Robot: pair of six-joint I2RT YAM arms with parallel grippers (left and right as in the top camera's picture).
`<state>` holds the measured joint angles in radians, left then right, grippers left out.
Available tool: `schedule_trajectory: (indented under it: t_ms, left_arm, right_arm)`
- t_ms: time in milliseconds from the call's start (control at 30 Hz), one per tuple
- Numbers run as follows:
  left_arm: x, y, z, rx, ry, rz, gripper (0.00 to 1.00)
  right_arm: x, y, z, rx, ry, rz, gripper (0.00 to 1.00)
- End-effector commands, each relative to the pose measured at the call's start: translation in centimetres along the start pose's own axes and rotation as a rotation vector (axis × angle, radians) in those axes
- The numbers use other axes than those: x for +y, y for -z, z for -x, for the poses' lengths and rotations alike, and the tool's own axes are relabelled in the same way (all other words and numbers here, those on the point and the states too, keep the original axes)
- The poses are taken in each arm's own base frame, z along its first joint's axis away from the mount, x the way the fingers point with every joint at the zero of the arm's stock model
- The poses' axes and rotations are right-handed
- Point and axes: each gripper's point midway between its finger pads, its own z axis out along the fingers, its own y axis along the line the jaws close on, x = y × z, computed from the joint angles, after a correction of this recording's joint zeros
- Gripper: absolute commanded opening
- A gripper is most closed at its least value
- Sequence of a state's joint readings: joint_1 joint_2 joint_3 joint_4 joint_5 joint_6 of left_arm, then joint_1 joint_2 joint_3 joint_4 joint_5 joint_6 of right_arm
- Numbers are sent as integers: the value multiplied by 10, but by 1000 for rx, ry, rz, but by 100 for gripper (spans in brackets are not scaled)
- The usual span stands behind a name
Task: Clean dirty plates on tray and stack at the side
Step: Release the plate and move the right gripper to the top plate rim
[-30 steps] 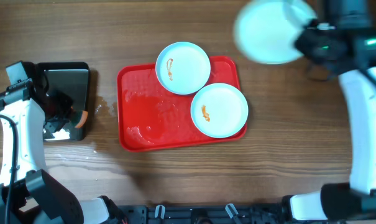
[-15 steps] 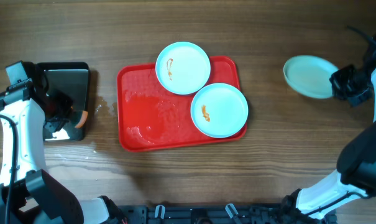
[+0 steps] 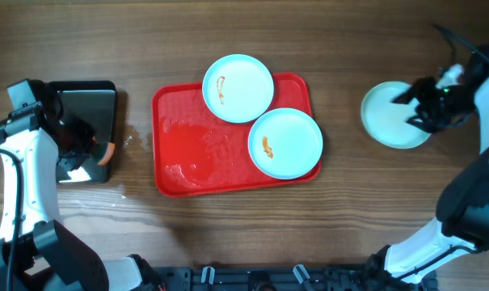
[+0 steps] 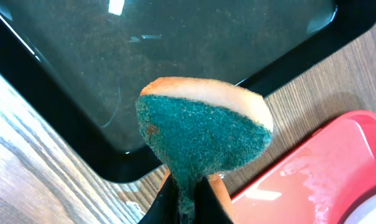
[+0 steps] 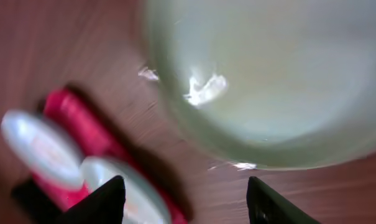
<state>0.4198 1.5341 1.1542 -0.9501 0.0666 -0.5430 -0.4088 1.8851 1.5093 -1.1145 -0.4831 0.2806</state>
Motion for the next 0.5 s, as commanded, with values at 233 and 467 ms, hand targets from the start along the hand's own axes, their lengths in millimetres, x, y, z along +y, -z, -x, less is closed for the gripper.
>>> schedule_trajectory:
  t_ms: [233,467]
  left_arm:
    - [-10,10,2,-8,-16,-55,4]
    - [-10,10,2,-8,-16,-55,4]
  right_arm:
    - [167,-69,-85,76,612,182,64]
    - [245,-105,-102,-236,671,71,54]
